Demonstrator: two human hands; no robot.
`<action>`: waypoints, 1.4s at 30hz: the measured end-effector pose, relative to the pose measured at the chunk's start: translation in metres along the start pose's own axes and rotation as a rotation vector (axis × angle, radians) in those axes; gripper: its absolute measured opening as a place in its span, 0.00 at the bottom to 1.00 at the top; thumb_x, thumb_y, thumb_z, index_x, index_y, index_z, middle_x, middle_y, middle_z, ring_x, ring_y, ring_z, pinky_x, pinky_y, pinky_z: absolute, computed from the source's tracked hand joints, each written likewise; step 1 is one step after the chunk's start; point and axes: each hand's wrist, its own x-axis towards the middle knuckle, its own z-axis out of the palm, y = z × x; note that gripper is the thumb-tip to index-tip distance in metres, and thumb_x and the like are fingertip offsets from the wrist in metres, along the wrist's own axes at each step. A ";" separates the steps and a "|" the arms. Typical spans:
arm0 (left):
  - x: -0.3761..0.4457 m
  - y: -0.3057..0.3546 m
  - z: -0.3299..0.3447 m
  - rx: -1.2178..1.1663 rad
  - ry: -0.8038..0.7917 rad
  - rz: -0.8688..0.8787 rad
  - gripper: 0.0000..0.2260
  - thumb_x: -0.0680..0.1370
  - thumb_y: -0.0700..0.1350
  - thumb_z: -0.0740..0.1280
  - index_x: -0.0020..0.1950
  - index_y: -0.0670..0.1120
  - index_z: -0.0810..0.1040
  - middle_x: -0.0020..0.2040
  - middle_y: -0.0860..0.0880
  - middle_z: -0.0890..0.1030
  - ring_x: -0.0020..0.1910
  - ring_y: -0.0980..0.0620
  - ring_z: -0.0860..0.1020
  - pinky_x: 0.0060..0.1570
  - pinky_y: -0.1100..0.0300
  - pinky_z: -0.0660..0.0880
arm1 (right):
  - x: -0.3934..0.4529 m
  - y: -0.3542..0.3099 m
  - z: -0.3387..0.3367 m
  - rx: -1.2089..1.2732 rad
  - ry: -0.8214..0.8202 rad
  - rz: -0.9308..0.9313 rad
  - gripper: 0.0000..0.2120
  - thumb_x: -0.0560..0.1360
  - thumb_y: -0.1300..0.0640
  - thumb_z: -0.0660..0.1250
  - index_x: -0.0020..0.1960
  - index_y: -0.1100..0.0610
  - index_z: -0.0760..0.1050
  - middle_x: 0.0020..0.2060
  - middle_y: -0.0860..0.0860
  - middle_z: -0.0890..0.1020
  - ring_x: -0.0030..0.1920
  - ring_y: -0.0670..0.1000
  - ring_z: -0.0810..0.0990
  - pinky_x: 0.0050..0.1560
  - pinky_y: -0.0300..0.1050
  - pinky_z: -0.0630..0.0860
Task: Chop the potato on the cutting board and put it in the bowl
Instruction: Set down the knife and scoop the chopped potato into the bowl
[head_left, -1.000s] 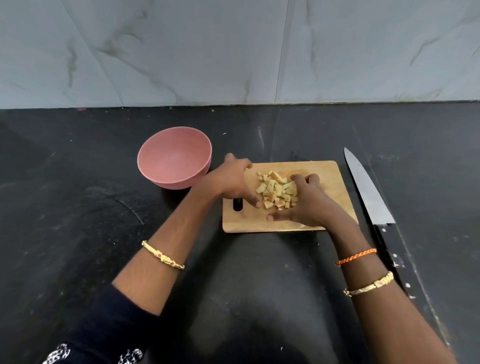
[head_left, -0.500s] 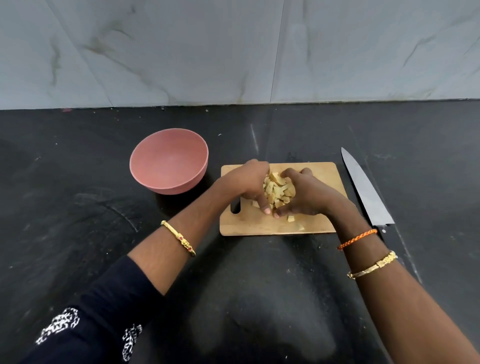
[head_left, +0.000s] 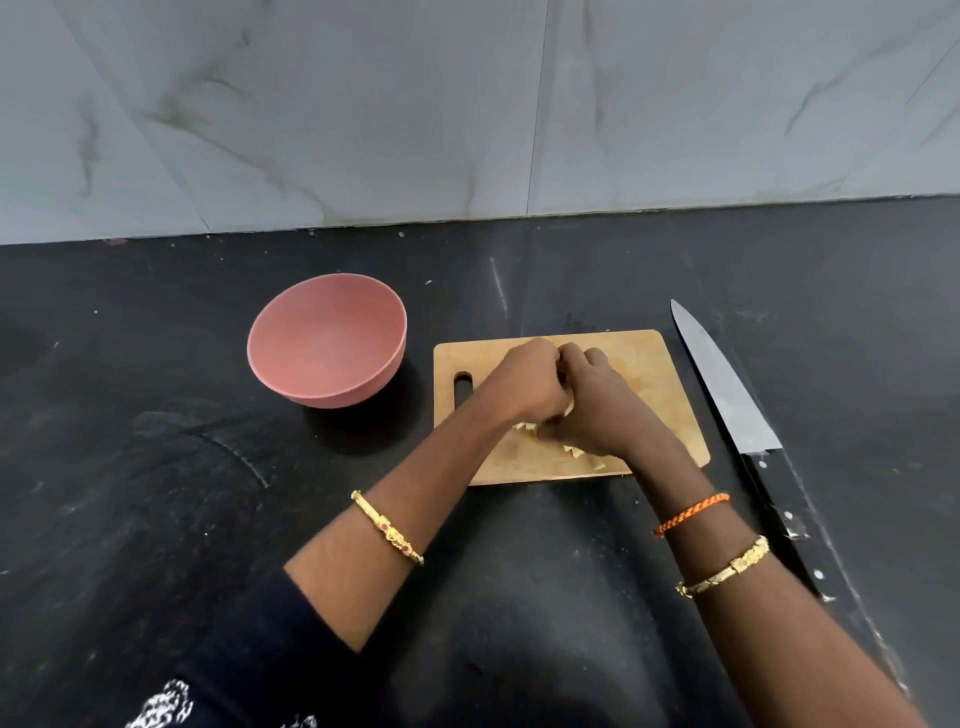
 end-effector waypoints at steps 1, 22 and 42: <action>0.001 0.005 -0.001 0.051 0.001 0.000 0.08 0.73 0.33 0.64 0.50 0.40 0.76 0.40 0.45 0.78 0.38 0.49 0.76 0.31 0.62 0.69 | 0.000 0.000 0.000 0.015 0.010 0.003 0.34 0.66 0.59 0.77 0.66 0.53 0.64 0.60 0.54 0.69 0.57 0.56 0.73 0.57 0.49 0.74; 0.006 -0.011 0.007 -1.183 0.204 -0.230 0.06 0.77 0.39 0.66 0.49 0.38 0.80 0.39 0.46 0.79 0.38 0.55 0.77 0.41 0.65 0.77 | 0.012 0.024 -0.038 1.348 -0.266 0.166 0.09 0.77 0.70 0.60 0.44 0.60 0.75 0.37 0.55 0.80 0.32 0.47 0.80 0.27 0.33 0.76; -0.051 -0.112 -0.154 -0.611 0.445 -0.480 0.06 0.75 0.29 0.63 0.48 0.35 0.79 0.43 0.38 0.81 0.38 0.47 0.82 0.33 0.58 0.81 | 0.094 -0.209 -0.006 0.228 -0.636 -0.050 0.09 0.79 0.57 0.63 0.42 0.61 0.74 0.41 0.55 0.79 0.37 0.51 0.78 0.39 0.41 0.76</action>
